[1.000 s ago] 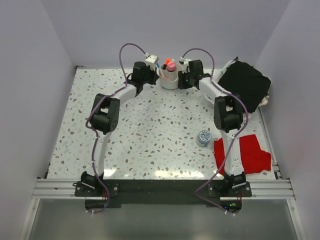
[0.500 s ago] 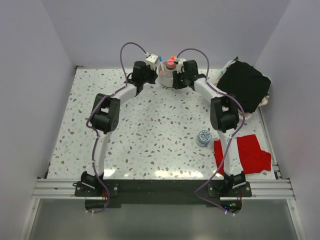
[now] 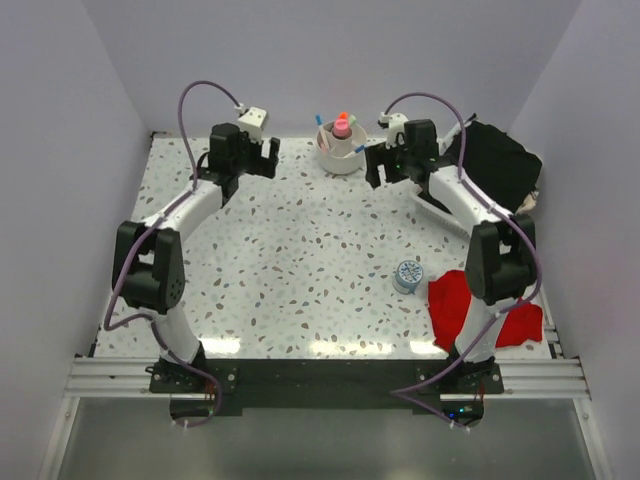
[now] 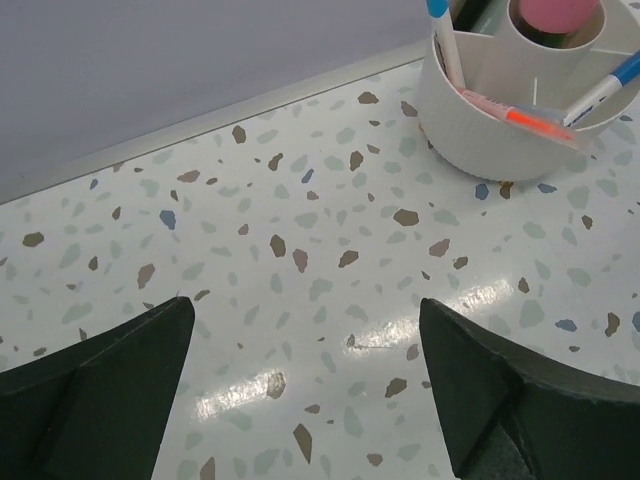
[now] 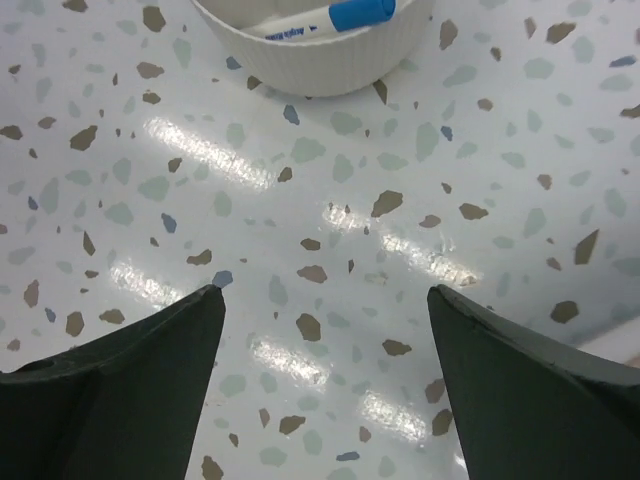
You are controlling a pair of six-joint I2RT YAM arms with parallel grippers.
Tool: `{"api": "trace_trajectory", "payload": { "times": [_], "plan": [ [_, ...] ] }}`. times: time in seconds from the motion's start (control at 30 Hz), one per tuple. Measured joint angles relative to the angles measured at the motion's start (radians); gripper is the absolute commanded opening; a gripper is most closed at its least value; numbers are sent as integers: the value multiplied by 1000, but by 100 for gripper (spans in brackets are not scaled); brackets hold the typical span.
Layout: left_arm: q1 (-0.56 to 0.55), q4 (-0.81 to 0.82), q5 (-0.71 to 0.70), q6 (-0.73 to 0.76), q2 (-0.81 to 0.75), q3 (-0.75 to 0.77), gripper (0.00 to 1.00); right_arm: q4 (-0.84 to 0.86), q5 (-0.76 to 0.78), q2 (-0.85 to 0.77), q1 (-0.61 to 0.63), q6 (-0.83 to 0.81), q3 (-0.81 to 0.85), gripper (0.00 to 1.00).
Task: Sort the stationery into containers
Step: Reset both arms
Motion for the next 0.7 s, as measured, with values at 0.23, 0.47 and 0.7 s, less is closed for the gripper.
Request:
{"api": "trace_trajectory", "payload": {
  "times": [0.23, 0.47, 0.7],
  "plan": [
    [-18, -12, -55, 58, -126, -89, 100, 35, -21, -249, -18, -31, -162, 99],
    [-17, -31, -133, 53, -179, -92, 100, 86, 7, -509, -36, 59, -391, 99],
    [-10, -29, -161, 54, -232, -92, 100, 90, 201, -559, -37, 130, -376, 99]
  ]
}}
